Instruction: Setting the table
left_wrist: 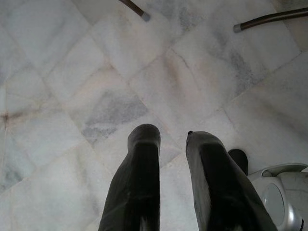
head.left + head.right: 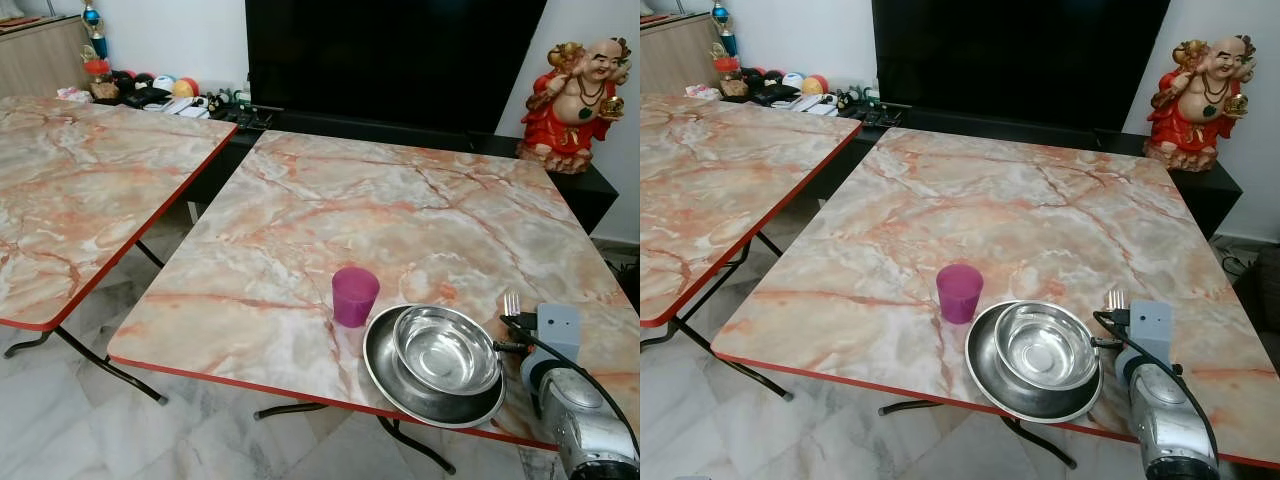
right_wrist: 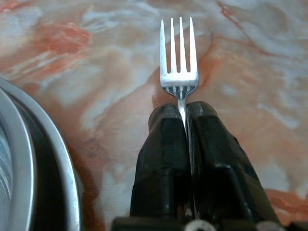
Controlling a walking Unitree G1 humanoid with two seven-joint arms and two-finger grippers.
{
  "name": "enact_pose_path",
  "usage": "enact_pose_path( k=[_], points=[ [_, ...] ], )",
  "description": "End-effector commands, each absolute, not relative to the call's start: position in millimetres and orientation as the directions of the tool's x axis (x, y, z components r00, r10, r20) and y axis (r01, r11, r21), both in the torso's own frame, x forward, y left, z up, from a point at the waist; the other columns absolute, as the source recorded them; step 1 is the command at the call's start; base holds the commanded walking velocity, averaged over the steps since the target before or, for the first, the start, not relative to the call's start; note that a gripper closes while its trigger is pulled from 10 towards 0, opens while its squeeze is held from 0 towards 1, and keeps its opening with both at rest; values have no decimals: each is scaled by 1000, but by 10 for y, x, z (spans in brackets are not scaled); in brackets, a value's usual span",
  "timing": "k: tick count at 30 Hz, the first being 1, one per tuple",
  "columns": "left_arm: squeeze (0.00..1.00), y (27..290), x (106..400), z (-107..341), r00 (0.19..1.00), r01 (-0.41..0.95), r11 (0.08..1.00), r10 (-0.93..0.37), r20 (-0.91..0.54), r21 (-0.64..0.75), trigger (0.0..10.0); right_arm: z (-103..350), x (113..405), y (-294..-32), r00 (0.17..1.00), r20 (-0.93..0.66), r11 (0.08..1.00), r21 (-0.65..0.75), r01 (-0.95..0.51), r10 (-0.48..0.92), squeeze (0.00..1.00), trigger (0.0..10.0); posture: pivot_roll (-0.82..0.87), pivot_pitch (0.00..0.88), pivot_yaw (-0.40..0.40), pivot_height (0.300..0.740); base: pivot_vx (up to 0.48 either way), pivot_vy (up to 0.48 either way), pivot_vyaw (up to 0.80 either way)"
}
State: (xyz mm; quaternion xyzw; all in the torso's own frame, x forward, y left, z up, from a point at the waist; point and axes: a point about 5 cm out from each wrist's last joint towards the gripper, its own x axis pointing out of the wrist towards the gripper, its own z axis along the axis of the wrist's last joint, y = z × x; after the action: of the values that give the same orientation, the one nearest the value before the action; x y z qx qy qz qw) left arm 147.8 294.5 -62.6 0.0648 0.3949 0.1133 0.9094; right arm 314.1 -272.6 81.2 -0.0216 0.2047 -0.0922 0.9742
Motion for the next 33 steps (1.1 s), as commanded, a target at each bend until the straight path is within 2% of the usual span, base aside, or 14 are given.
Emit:
enact_pose_path(
  k=[1, 10, 11, 13, 14, 15, 17, 18, 19, 20, 33],
  points=[
    [0, 2954, 1452, -640, 648, -147, 967, 252, -719, 207, 10000, 803, 3150, -2716, 900, -396, 983, -59, 174, -183, 0, 10000, 91, 28, -34, 740, 0, 0, 0],
    [0, 2957, 1443, -642, 645, -147, 967, 253, -721, 209, 10000, 760, 3150, -2681, 900, -400, 984, -33, 176, -175, 0, 10000, 94, 29, -32, 740, 0, 0, 0],
    [0, 2957, 1444, -642, 645, -139, 967, 251, -721, 213, 10000, 758, 3151, -2679, 900, -399, 984, -29, 177, -174, 27, 10000, 94, 29, -32, 740, 0, 0, 0],
    [0, 2955, 1445, -642, 646, -126, 968, 246, -722, 218, 10000, 756, 3152, -2675, 901, -399, 984, -25, 177, -173, 192, 10000, 94, 30, -32, 740, 0, 0, 0],
    [0, 2955, 1445, -642, 646, -126, 968, 246, -722, 217, 10000, 755, 3153, -2672, 901, -399, 984, -23, 177, -171, 518, 10000, 95, 29, -31, 740, 0, 0, 0],
    [0, 2955, 1446, -641, 647, -127, 968, 246, -722, 216, 10000, 754, 3154, -2671, 901, -398, 984, -21, 176, -170, 600, 10000, 95, 29, -31, 740, 0, 0, 0],
    [0, 2953, 1449, -641, 648, -128, 968, 247, -721, 216, 10000, 753, 3157, -2664, 902, -397, 984, -17, 176, -168, 580, 10000, 95, 30, -32, 740, 0, 0, 0],
    [0, 2952, 1449, -641, 648, -128, 968, 246, -721, 216, 10000, 751, 3157, -2663, 902, -397, 984, -17, 176, -168, 537, 10000, 96, 29, -31, 740, 0, 0, 0],
    [0, 2952, 1451, -640, 648, -127, 968, 246, -721, 216, 10000, 749, 3157, -2660, 902, -398, 984, -18, 176, -168, 47, 10000, 96, 29, -30, 740, 0, 0, 0],
    [0, 2952, 1451, -640, 648, -126, 968, 245, -721, 216, 10000, 749, 3158, -2659, 902, -398, 984, -19, 176, -169, 0, 10000, 96, 29, -30, 740, 0, 0, 0],
    [0, 2956, 1455, -637, 648, -127, 968, 248, -720, 218, 10000, 764, 3176, -2653, 906, -388, 984, -21, 175, -169, 0, 10000, 98, 27, -31, 740, 0, 0, 0]
  ],
)
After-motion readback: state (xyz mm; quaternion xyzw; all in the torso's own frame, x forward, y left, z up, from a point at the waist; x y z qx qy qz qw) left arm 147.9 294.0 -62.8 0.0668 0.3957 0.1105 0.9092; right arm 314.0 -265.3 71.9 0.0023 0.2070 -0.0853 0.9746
